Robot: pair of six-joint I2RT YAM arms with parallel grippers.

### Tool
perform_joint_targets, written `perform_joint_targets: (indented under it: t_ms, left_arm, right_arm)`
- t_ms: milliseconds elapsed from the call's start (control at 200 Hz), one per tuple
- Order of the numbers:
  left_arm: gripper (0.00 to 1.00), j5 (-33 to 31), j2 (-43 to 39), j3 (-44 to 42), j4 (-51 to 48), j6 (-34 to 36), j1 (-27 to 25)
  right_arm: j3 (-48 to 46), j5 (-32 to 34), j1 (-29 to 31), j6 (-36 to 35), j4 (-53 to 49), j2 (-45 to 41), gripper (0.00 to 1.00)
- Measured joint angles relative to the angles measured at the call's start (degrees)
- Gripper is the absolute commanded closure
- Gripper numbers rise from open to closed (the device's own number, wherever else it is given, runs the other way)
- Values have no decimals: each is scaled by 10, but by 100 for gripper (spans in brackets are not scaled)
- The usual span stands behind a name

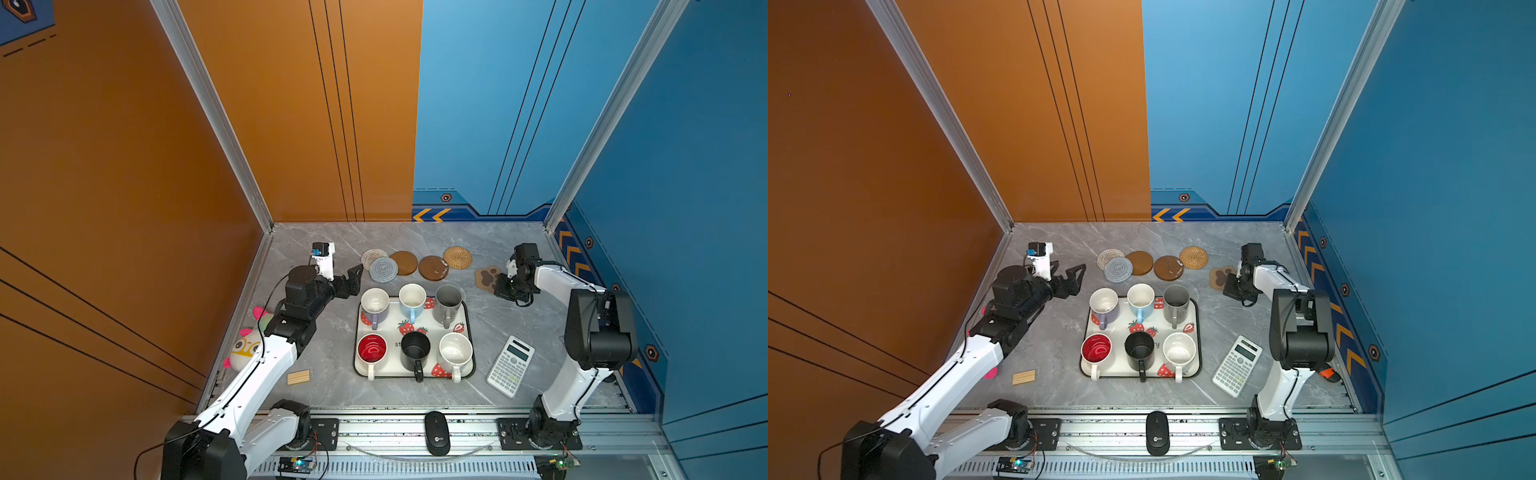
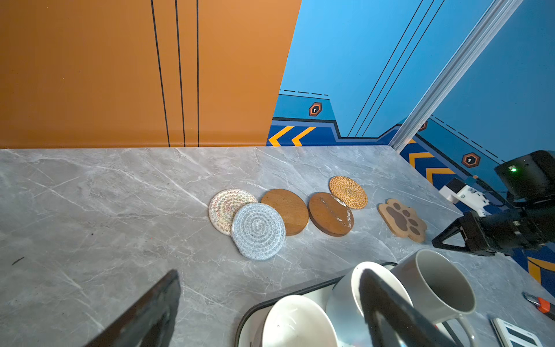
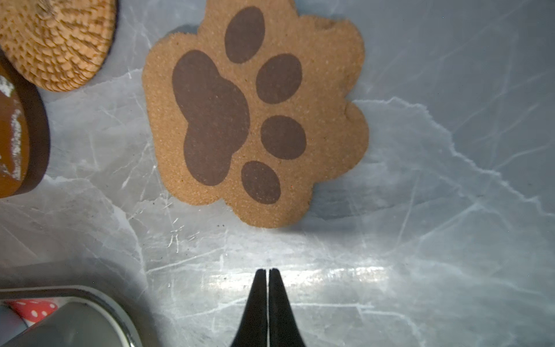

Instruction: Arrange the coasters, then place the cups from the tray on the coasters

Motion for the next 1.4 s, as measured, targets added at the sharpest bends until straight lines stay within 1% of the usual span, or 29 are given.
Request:
perform_joint_targets:
  t_ms: [205, 526, 1117, 1282, 1397]
  left_arm:
    - [6, 1, 0, 0, 1, 0, -1]
    - [6, 2, 0, 0, 1, 0, -3]
    - [6, 2, -10, 0, 1, 0, -3]
    - [6, 1, -14, 0, 1, 0, -3]
    - [6, 1, -20, -1, 1, 0, -3]
  right_arm:
    - [16, 0, 0, 0, 0, 37, 100]
    - [56, 0, -6, 0, 1, 71, 100]
    - [177, -2, -12, 19, -5, 155, 100]
    - [188, 0, -15, 26, -16, 159, 100]
    - [189, 7, -11, 28, -24, 146, 100]
